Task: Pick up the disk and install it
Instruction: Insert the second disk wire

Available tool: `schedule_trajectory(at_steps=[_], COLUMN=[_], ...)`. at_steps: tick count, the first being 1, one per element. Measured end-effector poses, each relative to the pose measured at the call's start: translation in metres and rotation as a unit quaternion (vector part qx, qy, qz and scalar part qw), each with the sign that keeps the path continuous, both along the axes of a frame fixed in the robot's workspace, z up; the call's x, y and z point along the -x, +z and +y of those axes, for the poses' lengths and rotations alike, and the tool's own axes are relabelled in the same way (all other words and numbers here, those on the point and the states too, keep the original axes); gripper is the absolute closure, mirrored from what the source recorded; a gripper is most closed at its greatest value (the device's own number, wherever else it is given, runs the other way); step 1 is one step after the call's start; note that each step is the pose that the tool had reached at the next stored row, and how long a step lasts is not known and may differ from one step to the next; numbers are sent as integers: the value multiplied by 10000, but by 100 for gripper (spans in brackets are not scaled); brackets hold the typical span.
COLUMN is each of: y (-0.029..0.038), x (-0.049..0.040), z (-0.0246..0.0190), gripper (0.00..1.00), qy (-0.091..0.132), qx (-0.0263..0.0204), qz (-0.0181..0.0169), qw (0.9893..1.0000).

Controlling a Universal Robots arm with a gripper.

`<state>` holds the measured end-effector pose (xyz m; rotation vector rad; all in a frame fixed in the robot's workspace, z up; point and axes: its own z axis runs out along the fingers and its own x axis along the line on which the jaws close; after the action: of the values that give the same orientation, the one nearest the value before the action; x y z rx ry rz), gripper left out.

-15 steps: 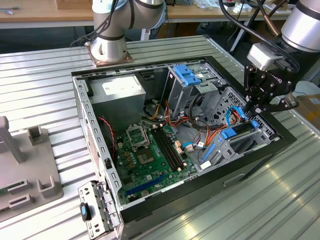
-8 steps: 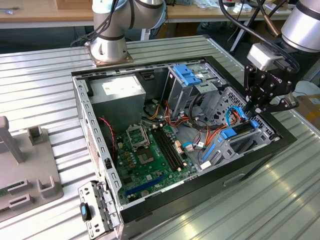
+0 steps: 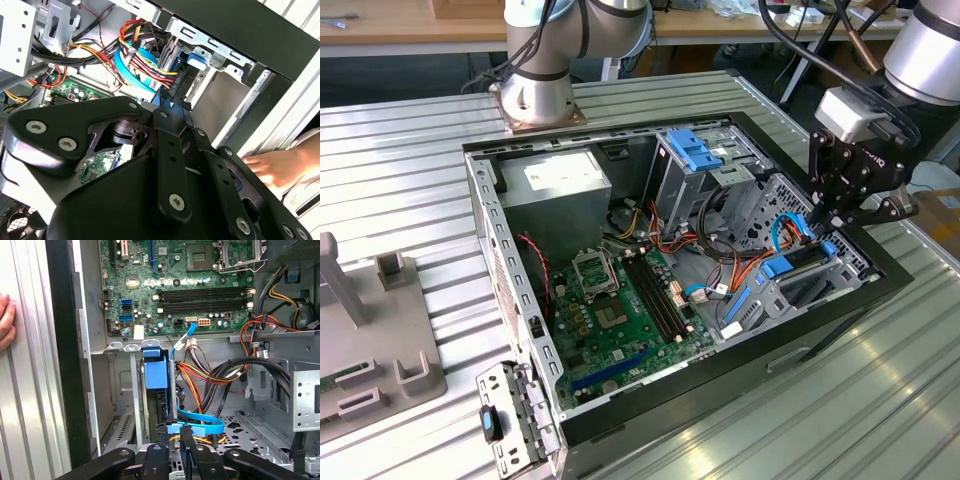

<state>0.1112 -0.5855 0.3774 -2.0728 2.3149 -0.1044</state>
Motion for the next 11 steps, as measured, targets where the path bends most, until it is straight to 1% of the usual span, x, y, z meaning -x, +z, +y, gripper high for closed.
schedule_trajectory(at_steps=[1,2,3,4,5,7,9,11], y=[-4,-35,-69,-83,-92,-107,-116,-139], x=[-1,0,0,2,5,11,12,13], z=[-26,-40,-40,-40,-40,-40,-40,-49], gripper=[76,76,76,76,76,76,76,76], qy=[0,0,1,1,0,1,1,0], qx=[-3,-5,-3,-4,-10,-51,-55,-61], qz=[0,2,3,3,3,3,3,8], qw=[10000,10000,10000,10000,10000,10000,10000,10000])
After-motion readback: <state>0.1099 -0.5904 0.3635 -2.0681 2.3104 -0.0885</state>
